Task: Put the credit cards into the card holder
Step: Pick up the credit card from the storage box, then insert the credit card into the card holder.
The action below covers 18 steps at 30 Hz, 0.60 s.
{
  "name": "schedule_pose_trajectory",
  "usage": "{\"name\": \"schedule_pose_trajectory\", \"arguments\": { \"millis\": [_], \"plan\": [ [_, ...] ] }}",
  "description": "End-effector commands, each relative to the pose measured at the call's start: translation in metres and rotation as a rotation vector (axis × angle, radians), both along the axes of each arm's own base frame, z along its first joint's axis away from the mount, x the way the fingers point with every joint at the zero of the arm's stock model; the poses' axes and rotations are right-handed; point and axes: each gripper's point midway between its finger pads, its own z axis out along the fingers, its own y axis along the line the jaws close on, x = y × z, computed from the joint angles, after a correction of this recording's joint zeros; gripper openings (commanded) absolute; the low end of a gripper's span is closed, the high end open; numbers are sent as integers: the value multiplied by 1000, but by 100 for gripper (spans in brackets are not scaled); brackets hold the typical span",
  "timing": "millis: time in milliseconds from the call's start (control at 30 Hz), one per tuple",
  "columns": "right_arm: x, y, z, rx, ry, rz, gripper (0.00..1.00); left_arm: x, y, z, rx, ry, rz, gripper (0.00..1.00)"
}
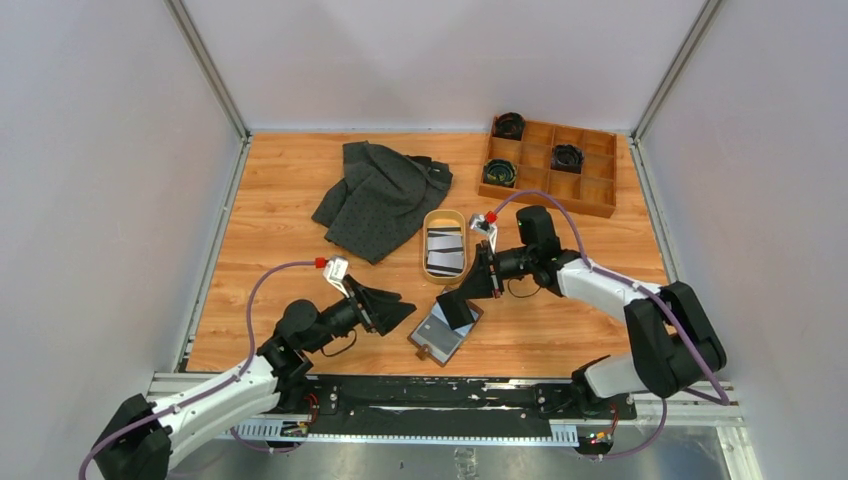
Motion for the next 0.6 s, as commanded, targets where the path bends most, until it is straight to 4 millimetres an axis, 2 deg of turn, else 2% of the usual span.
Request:
{"name": "schedule_pose_trajectory", "arguments": {
  "millis": [0,267,567],
  "plan": [
    [3,5,-9,-13,28,-28,0,-6,0,-44,57,162,-11,89],
    [8,4,-30,-86,63,-80,0,-10,-4,-87,218,247,-22,75],
    [13,5,-55,-143,152,-86,0,-11,-4,-91,233,224,23,71]
  ]
}}
